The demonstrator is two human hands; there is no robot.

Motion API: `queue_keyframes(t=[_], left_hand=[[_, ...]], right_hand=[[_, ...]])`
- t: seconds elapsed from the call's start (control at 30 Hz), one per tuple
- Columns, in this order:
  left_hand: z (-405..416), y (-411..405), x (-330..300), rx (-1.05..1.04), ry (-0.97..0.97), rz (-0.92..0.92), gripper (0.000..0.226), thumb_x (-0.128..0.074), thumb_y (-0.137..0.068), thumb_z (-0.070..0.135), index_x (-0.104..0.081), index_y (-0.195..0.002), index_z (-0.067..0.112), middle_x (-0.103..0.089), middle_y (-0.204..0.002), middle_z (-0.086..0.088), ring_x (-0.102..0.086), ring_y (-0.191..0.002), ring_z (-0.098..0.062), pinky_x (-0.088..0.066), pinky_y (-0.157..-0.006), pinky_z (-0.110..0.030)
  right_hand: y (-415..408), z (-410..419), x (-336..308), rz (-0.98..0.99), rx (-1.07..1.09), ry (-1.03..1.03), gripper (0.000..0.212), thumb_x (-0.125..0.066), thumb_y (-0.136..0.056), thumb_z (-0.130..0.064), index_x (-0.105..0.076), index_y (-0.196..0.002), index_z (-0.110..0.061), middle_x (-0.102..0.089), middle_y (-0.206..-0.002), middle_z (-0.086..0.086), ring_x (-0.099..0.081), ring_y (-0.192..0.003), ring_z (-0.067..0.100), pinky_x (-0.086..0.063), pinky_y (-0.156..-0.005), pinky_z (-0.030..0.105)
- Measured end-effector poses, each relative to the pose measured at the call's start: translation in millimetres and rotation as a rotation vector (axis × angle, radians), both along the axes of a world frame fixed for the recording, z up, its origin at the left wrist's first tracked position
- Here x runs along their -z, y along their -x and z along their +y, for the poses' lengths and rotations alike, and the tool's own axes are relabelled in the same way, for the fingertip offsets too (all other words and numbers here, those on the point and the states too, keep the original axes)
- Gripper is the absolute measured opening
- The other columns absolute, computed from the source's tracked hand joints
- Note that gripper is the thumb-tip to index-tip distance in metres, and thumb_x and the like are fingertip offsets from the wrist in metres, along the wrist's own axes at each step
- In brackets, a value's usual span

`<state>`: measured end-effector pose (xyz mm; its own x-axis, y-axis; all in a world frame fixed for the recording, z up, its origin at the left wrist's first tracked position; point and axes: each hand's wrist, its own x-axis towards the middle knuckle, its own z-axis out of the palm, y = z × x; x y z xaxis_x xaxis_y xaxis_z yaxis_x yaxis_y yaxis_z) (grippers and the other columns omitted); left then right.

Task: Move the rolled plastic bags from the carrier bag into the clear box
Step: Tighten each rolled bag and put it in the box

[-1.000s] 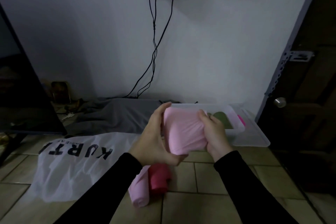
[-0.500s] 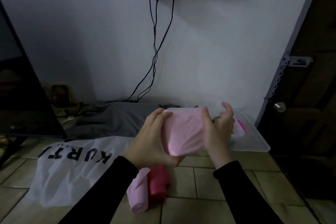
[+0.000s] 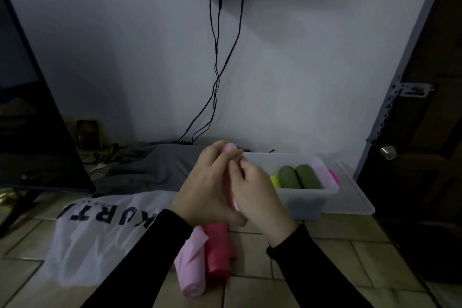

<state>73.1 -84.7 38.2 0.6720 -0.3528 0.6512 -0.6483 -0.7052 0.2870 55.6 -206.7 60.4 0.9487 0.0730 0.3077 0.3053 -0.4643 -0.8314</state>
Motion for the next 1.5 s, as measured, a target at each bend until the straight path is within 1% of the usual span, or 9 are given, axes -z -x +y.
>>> queue_keyframes(t=[0.17, 0.37, 0.57, 0.7, 0.87, 1.03, 1.13, 1.23, 1.5], left_hand=[[-5.3, 3.5, -8.6, 0.129, 0.211, 0.074, 0.099, -0.078, -0.038, 0.045, -0.053, -0.129, 0.014, -0.047, -0.134, -0.002, -0.039, -0.135, -0.018, -0.037, -0.109, -0.042], [-26.2, 8.1, 3.5, 0.303, 0.757, 0.286, 0.094, -0.076, -0.044, 0.031, -0.047, -0.130, 0.007, -0.050, -0.133, -0.007, -0.053, -0.119, -0.007, -0.044, -0.098, -0.022], [-33.8, 0.1, 19.0, 0.326, 0.863, 0.425, 0.095, -0.080, -0.052, 0.034, -0.042, -0.136, 0.012, -0.053, -0.130, -0.002, -0.055, -0.111, -0.006, -0.047, -0.091, -0.021], [-21.8, -4.7, 16.2, 0.362, 0.788, 0.625, 0.099, -0.079, -0.060, 0.059, -0.042, -0.140, 0.016, -0.053, -0.138, -0.001, -0.051, -0.126, -0.014, -0.046, -0.100, -0.031], [-28.5, -13.7, 4.0, 0.206, 0.829, 0.805, 0.041, -0.064, -0.091, 0.024, -0.055, -0.129, 0.012, -0.071, -0.110, -0.002, -0.068, -0.094, -0.007, -0.054, -0.076, -0.024], [-31.8, -15.3, -8.5, 0.153, 0.660, 0.783, 0.023, -0.059, -0.094, 0.020, -0.065, -0.116, 0.017, -0.074, -0.093, -0.003, -0.068, -0.073, -0.002, -0.052, -0.061, -0.018], [-31.7, -20.2, -11.5, 0.104, 0.613, 0.785, 0.020, -0.060, -0.093, 0.023, -0.070, -0.109, 0.014, -0.075, -0.096, -0.007, -0.070, -0.083, -0.012, -0.056, -0.075, -0.028], [-34.2, -29.7, -3.1, 0.020, 0.583, 0.779, 0.027, -0.062, -0.092, 0.027, -0.072, -0.109, 0.009, -0.074, -0.088, -0.005, -0.066, -0.073, -0.008, -0.052, -0.069, -0.023], [-50.6, -68.4, 21.7, -0.267, 0.421, 0.660, 0.034, -0.056, -0.094, 0.033, -0.071, -0.104, 0.004, -0.070, -0.089, -0.005, -0.063, -0.079, -0.019, -0.043, -0.064, -0.024]], right_hand=[[1.6, -11.8, -7.6, 0.416, -0.058, -0.532, 0.038, -0.057, -0.087, -0.052, -0.068, -0.081, -0.016, -0.073, -0.082, -0.002, -0.069, -0.084, 0.014, -0.057, -0.082, 0.036], [-12.7, -19.9, -4.1, 0.723, -0.359, -1.079, 0.040, -0.054, -0.092, -0.040, -0.067, -0.114, -0.009, -0.067, -0.118, 0.012, -0.064, -0.107, 0.024, -0.053, -0.091, 0.039], [-21.8, -21.3, 5.3, 0.708, -0.364, -1.194, 0.036, -0.049, -0.095, -0.039, -0.067, -0.099, -0.009, -0.069, -0.080, 0.009, -0.067, -0.063, 0.015, -0.058, -0.061, 0.026], [-27.2, -25.3, 14.7, 0.617, -0.197, -1.068, 0.036, -0.052, -0.093, -0.039, -0.066, -0.104, -0.008, -0.071, -0.089, 0.013, -0.069, -0.076, 0.021, -0.058, -0.065, 0.030], [-35.2, -27.4, 23.7, 0.342, 0.058, -0.942, 0.022, -0.061, -0.090, -0.030, -0.067, -0.094, -0.010, -0.074, -0.093, 0.013, -0.069, -0.084, 0.027, -0.057, -0.079, 0.044], [-41.7, -31.1, 25.5, 0.299, 0.065, -0.871, 0.018, -0.065, -0.087, -0.030, -0.068, -0.093, -0.012, -0.075, -0.085, 0.006, -0.070, -0.085, 0.024, -0.058, -0.081, 0.042], [-49.9, -43.9, 24.9, 0.329, 0.006, -0.766, 0.024, -0.064, -0.087, -0.031, -0.067, -0.097, -0.010, -0.074, -0.093, 0.008, -0.070, -0.088, 0.022, -0.058, -0.080, 0.035], [-59.0, -60.8, 30.7, 0.221, 0.059, -0.470, 0.029, -0.053, -0.094, -0.039, -0.065, -0.097, -0.012, -0.067, -0.085, -0.006, -0.064, -0.081, 0.010, -0.049, -0.064, 0.016], [-105.8, -138.9, 86.5, 0.009, 0.571, 0.529, 0.046, -0.055, -0.086, -0.039, -0.055, -0.127, -0.017, -0.055, -0.132, 0.006, -0.046, -0.122, 0.029, -0.039, -0.100, 0.045]])
